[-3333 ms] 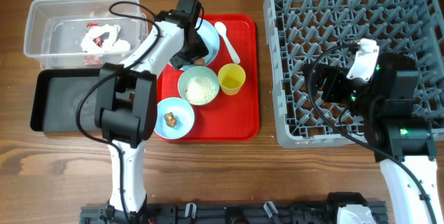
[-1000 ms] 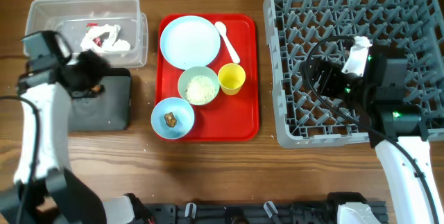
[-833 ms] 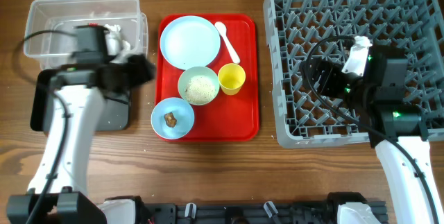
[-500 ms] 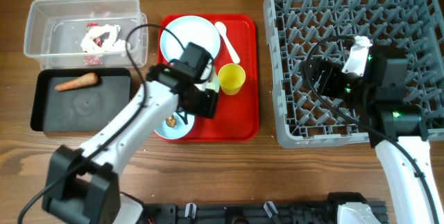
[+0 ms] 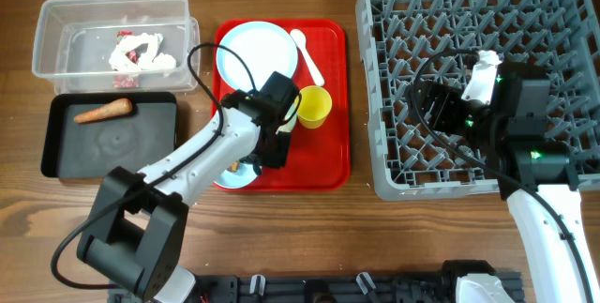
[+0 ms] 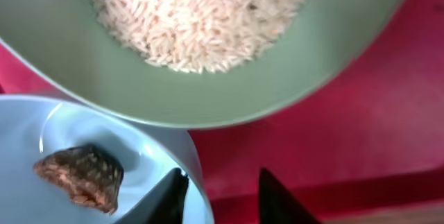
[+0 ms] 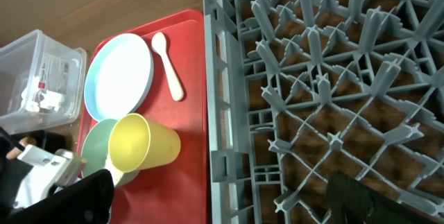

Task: Sort waste into correct bins and load items into the dishwasher rack
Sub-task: 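Grasp the rim of the blue bowl with the left gripper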

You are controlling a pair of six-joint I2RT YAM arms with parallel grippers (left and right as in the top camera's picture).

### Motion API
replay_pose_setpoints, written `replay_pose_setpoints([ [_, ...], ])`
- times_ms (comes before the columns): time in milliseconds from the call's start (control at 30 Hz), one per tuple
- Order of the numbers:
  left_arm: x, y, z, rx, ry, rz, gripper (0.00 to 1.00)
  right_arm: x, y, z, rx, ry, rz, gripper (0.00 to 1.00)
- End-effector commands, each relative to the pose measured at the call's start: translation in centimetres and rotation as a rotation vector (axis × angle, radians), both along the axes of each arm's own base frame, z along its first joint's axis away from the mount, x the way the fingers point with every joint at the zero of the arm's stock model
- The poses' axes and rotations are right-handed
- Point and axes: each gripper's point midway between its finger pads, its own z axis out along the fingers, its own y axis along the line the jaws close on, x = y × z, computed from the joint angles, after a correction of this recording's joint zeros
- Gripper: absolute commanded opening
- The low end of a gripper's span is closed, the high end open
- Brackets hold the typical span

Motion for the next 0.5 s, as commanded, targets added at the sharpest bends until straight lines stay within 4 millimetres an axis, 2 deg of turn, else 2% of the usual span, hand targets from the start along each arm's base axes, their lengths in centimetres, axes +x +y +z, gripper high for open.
replay_pose_setpoints([
  [0,-1.0,1.3,-2.0,0.048,0.014,0.078,0.28,0.2,0.5,0.6,0.018,-0.007,0.015,1.0],
  [100,-1.1,1.4,-2.1,0.05,0.017,0.077,0.2,0.2,0.5,0.6,0.018,-0.007,0.015,1.0],
  [167,-1.1,1.4,-2.1,0.049,0.017,0.078,0.04,0.2,0.5,0.6,0.018,-0.007,0.014,1.0],
  [233,-1.2,1.3,-2.1,0.046,0.019,0.084,0.04,0.2,0.5,0.6,0.019,-0.006,0.014,1.0],
  [333,-1.6,1.1,-0.9,0.03,0.042,0.102,0.04,0.2,0.5,0.6,0.019,-0.006,0.014,1.0],
  [467,0.0,0.6,2.9,-0.033,-0.023,0.129,0.04,0.2,0.5,0.6,0.019,-0.008,0.014,1.0],
])
